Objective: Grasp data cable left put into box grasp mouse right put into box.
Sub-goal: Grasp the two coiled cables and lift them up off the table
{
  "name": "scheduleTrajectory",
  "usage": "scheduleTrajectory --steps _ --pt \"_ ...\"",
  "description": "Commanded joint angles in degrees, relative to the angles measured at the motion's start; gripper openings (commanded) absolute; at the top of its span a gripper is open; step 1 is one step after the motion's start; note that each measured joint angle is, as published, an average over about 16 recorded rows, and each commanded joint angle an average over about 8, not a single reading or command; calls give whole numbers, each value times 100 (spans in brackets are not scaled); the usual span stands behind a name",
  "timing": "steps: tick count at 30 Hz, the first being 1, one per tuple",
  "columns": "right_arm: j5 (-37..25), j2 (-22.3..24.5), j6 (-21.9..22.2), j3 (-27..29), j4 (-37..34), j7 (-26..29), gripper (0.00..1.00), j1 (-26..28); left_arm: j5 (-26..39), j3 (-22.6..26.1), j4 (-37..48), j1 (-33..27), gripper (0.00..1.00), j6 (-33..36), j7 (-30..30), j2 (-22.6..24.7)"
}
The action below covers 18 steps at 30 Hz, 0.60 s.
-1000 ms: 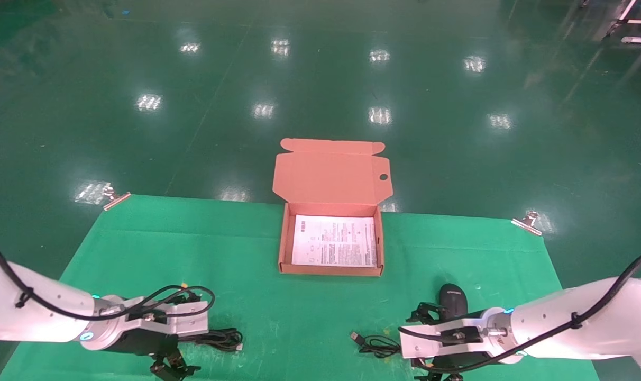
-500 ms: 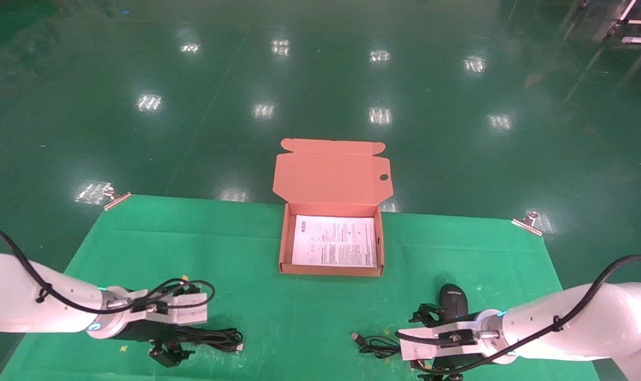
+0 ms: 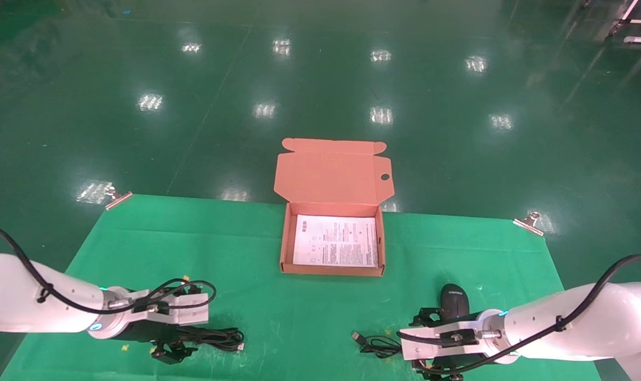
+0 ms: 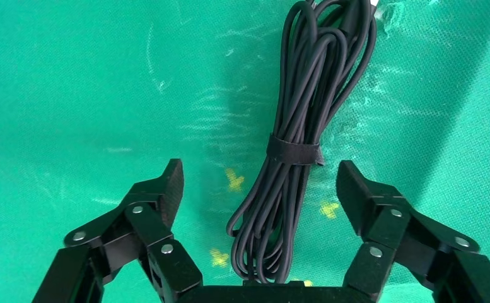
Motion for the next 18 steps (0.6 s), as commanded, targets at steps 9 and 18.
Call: scheduleTrajectory --steps 9,18 --pt "-2 10 -11 3 22 8 0 2 -13 -2 -10 -13 0 51 -17 -3" --pt "-5 13 -16 4 30 12 0 2 -18 -2 -14 -17 0 74 -21 -7"
